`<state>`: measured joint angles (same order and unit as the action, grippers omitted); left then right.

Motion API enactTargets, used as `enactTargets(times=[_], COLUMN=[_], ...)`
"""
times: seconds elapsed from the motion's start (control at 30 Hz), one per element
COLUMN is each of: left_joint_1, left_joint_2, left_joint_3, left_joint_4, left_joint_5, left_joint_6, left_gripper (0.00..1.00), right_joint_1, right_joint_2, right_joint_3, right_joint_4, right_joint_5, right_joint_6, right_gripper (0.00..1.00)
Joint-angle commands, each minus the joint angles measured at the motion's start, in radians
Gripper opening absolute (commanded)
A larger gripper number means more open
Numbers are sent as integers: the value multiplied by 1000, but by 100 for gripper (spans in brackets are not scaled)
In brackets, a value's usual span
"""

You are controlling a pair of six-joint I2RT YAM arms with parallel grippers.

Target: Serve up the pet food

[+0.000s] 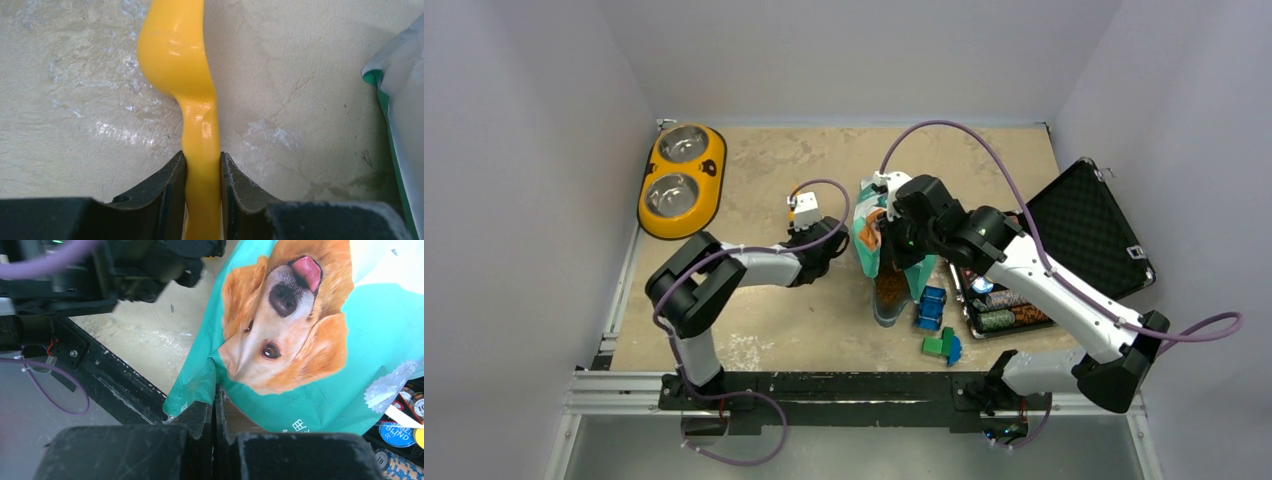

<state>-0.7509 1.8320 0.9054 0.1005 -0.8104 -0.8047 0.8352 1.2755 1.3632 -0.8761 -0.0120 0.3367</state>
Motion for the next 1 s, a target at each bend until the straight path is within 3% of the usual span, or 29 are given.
enactTargets(times=[0.0, 0.2, 0.37, 0.5, 0.67, 0.97], left_joint_1=[40, 155, 226, 235, 237, 237], left_joint_2=[-204, -564, -859, -987, -1075, -960], left_joint_3=[-94, -174, -142, -75, 64, 333], left_joint_4=[37, -225, -560, -737, -946, -1202], left_joint_5=[239, 718, 974, 1136, 1163, 1203], left_joint_6=[37, -11, -15, -27, -8, 155], left_gripper=[0, 0, 0, 0, 0, 0], right_joint_1=[6, -5, -24, -54, -90, -91], right_joint_2=[-69, -18, 111, 278, 421, 450], right_joint_3=[75, 100, 190, 365, 555, 564], right_joint_4=[66, 55, 66, 40, -10, -29], right_joint_5=[-30, -10, -7, 11, 25, 59], right_joint_6=[30, 50, 58, 55, 24, -49], right_gripper=[0, 0, 0, 0, 0, 0])
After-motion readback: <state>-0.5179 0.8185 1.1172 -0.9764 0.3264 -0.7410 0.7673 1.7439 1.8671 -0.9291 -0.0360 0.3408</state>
